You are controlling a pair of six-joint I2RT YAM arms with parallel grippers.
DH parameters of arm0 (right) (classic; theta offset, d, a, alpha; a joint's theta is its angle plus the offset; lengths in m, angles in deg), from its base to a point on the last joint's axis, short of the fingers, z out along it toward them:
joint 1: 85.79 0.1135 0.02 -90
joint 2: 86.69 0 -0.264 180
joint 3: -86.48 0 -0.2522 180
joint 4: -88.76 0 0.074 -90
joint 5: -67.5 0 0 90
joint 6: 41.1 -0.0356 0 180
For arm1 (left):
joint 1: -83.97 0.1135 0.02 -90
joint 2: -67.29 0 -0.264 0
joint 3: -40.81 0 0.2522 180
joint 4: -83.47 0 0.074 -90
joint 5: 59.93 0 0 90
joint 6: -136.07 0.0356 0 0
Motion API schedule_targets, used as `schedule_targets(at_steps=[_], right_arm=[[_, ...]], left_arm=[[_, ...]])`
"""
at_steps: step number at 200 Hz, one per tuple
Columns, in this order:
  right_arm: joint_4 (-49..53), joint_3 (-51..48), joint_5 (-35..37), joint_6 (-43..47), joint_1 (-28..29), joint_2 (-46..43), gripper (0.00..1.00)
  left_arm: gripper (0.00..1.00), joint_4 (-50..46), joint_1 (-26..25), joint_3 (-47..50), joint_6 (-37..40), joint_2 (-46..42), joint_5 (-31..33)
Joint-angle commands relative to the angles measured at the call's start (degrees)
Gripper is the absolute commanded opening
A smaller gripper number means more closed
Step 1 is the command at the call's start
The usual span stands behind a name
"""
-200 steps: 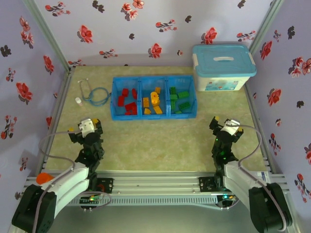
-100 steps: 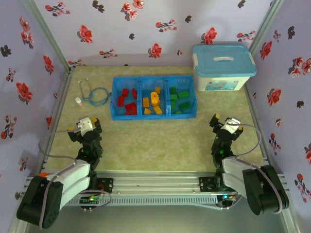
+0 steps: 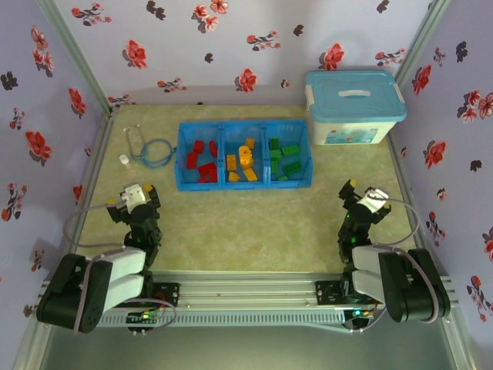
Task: Sort the legos into containers by color
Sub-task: Reset both arms
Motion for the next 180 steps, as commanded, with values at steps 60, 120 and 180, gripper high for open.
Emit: schedule_targets(at_steps=[60, 120, 180], right_arm=[[-6.14, -1.40, -2.67, -4.65, -4.99, 2.89, 0.99], [-10.75, -1.19, -3.15, -5.18, -7.25, 7.79, 0.99], [-16.28, 1.00, -4.94, -3.58, -7.33, 16.84, 0.99]], left_arm=[[1.00, 10.90, 4.01, -2.70, -1.92, 7.64, -3.94], [1.00, 17.64, 10.21, -4.06, -6.20, 17.55, -7.90], [1.00, 17.83, 9.75, -3.61, -5.45, 17.28, -9.55]])
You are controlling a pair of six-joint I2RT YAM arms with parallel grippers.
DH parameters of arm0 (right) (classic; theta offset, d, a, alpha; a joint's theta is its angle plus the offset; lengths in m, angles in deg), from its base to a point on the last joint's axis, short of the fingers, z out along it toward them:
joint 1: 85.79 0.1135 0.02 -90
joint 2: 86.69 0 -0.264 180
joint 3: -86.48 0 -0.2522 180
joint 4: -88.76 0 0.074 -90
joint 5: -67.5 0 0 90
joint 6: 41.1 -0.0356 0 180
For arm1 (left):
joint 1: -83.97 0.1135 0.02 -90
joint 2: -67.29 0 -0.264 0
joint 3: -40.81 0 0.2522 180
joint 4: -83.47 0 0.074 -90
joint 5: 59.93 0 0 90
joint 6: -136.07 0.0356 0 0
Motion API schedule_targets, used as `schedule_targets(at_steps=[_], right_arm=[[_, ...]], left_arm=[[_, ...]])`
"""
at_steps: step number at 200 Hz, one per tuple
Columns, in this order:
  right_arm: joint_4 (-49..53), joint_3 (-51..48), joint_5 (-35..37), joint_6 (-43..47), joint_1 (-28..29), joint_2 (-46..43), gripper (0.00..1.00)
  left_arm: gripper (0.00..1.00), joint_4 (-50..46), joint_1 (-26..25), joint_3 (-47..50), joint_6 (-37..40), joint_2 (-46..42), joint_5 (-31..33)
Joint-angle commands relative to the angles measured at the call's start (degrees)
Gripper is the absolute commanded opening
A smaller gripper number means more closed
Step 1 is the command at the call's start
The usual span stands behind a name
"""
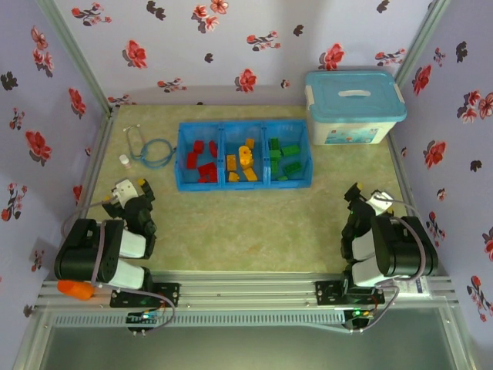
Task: Sort the legos into containers by color
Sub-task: Reset both arms
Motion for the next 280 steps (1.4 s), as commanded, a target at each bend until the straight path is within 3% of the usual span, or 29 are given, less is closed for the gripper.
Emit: schedule_targets(at_steps=[1, 72, 133, 201, 228, 262, 280], right_arm=[[-4.34, 0.79, -1.00, 0.70, -0.43, -0.08, 0.99], [-4.33, 2.34, -6.01, 6.13, 1.45, 0.76, 0.99], [-4.36, 6.23, -8.68, 19.80, 10.99, 6.41, 1.00], [-4.33, 7.77, -9.43, 21.02, 11.30, 8.34, 0.99], [-3.41, 9.54, -4.99, 19.72, 11.00, 9.20, 0.99], [9.09, 14.06, -4.43, 16.55, 9.21, 6.04, 0.99], [14.06, 16.46, -4.60, 15.64, 8.46, 5.72, 0.99]], left_arm=[[1.00, 2.97, -0.12, -0.77, -0.36, 0.16, -0.82], [1.00, 3.23, -7.20, -4.73, 11.66, 4.17, -1.94], [1.00, 3.54, -10.55, -6.23, 16.55, 6.43, -2.02], [1.00, 3.34, -10.18, -6.02, 17.39, 6.27, -5.34], [1.00, 3.15, -8.96, -5.74, 16.98, 6.12, -8.76], [1.00, 3.43, -3.21, -4.95, 12.36, 7.81, -18.97], [1.00, -0.39, -2.58, -7.71, 12.18, 7.98, -18.42]])
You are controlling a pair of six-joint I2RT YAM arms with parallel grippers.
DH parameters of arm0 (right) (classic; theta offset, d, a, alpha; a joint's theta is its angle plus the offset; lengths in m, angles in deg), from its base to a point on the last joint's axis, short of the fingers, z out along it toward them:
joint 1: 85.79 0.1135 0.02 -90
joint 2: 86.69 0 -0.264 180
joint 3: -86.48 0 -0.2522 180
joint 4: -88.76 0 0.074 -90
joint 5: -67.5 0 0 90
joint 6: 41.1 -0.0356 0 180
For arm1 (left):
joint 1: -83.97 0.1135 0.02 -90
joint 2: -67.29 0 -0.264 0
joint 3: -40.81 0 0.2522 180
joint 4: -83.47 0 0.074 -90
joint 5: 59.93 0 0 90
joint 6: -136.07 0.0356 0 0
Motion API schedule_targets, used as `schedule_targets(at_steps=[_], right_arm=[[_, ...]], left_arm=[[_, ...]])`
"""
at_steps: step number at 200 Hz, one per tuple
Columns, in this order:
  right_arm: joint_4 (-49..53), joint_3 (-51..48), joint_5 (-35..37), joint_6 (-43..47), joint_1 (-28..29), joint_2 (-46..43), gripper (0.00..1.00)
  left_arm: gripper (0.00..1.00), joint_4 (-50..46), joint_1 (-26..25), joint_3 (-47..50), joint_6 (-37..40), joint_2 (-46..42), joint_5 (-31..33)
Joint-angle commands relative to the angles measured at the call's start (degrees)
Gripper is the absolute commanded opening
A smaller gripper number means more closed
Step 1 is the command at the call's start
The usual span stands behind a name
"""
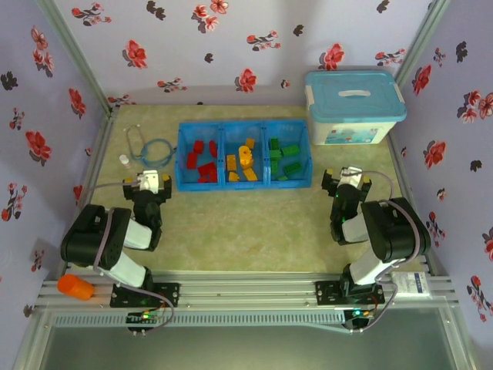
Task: Sort the legos into containers by color
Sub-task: Reset both arms
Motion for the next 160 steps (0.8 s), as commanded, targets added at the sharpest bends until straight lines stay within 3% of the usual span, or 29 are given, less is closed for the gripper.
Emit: schedule_targets(at_steps=[1, 39, 56, 78, 160], right_arm=[[9.03, 3.46, 1.78, -2.65, -1.06, -1.46, 0.99], [14.94, 6.50, 0.25, -4.41, -2.72, -1.49, 0.99], [19.27, 7.74, -5.12, -7.59, -6.52, -2.23, 0.99], [18.11, 7.37, -4.85, -7.25, -6.38, -2.00, 0.99], [17.87, 7.10, -4.80, -7.09, -6.26, -2.25, 0.99]], left_arm=[[1.00, -1.81, 1.71, -2.19, -2.26, 0.80, -4.41], [1.00, -3.90, 2.02, -3.35, -2.64, 0.60, -4.12], [1.00, -10.93, 3.19, -6.06, -4.15, -0.23, -4.15], [1.00, -21.31, 7.76, -11.33, -8.22, -1.28, -8.37], [1.00, -21.10, 7.69, -11.20, -9.05, -1.33, -9.15]])
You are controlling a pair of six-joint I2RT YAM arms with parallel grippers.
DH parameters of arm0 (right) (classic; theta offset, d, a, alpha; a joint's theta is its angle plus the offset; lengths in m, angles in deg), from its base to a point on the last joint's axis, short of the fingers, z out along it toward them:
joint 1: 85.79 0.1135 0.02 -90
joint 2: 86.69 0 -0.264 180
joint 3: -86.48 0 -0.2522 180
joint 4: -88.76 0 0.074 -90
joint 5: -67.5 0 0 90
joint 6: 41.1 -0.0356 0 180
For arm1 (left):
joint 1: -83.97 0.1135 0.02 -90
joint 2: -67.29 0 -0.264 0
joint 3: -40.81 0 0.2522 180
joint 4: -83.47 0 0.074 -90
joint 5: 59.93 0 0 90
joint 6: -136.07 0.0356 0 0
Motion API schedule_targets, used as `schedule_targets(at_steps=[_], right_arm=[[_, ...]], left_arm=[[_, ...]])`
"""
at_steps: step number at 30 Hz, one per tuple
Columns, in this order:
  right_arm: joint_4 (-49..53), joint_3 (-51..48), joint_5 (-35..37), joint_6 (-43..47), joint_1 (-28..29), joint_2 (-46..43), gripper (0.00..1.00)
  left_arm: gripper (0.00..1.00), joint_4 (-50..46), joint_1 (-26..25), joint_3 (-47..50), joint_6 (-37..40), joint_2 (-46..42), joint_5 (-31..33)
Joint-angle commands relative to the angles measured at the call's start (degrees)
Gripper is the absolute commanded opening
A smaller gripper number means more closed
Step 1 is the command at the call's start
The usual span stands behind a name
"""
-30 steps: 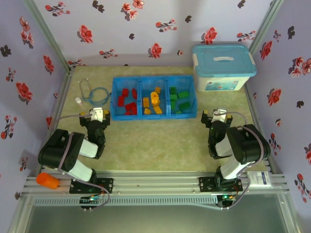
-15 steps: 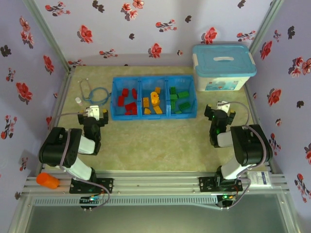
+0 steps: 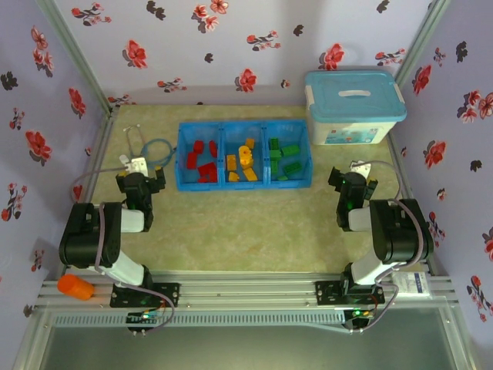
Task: Sort the legos into containers by color
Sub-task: Reset both arms
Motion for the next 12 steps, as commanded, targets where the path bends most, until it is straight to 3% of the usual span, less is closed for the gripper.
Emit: schedule_targets(at_steps=[1, 12], right_arm=[[0.17, 0.40, -0.56, -1.03, 0.21, -1.11, 0.99], [0.45, 0.60, -0.61, -1.03, 0.23, -0.94, 0.99]], left_arm=[[1.00, -0.83, -0.31, -0.34, -0.72, -0.74, -0.72], [1.00, -1.26, 0.13, -0.49, -0.69, -0.83, -2.02]])
